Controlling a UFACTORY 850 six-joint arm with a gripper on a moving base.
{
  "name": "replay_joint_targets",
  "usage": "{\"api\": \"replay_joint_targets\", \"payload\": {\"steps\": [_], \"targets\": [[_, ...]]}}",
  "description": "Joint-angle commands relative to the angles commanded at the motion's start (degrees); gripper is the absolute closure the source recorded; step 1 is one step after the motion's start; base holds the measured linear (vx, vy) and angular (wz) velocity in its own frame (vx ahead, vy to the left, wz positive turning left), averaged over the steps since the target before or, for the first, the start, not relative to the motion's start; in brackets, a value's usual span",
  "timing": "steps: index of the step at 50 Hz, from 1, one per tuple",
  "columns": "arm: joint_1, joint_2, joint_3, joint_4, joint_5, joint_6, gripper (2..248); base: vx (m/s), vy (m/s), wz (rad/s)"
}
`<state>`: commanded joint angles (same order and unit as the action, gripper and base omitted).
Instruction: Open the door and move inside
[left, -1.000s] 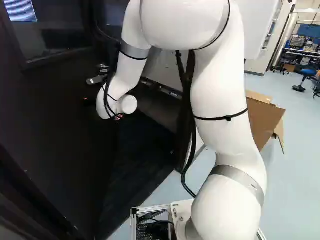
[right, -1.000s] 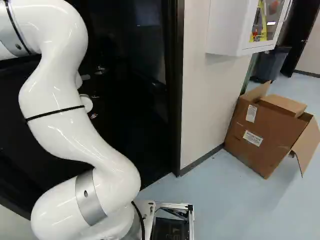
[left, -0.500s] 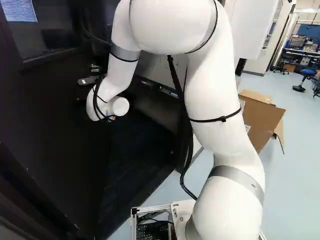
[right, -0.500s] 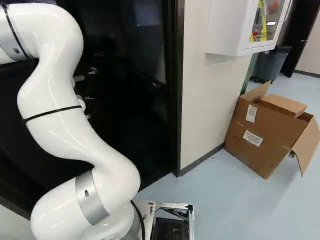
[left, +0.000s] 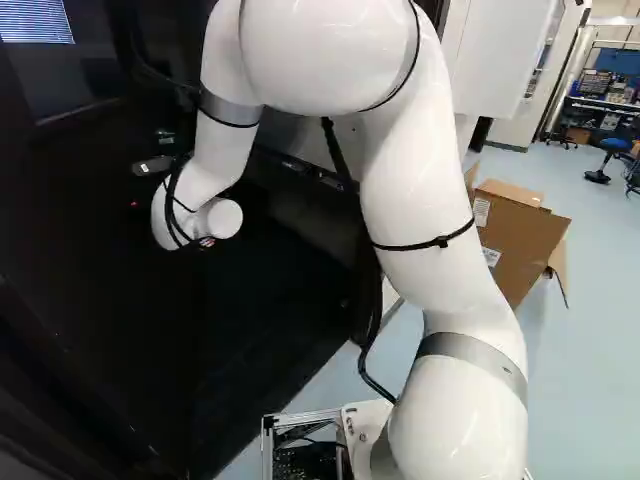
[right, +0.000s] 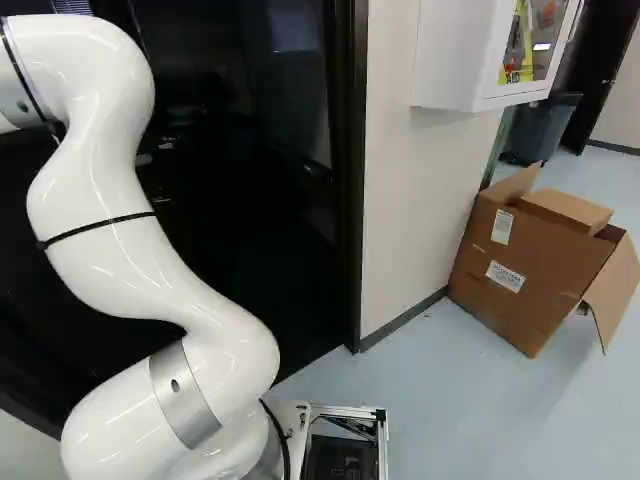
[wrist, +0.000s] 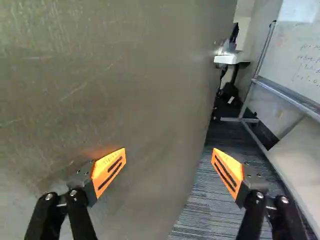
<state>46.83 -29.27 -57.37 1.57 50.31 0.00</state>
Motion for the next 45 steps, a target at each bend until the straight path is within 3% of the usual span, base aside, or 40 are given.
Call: {"api": "replay_joint_targets", "payload": {"steps": [19, 45], "targets": [[3.1, -1.1, -1.5, -1.4, 0.0, 0.0, 3, 0.0, 0.0, 0.0], [6.4, -2.6, -3.4, -5.9, 0.0, 0.0, 3, 0.0, 0.0, 0.0]]}}
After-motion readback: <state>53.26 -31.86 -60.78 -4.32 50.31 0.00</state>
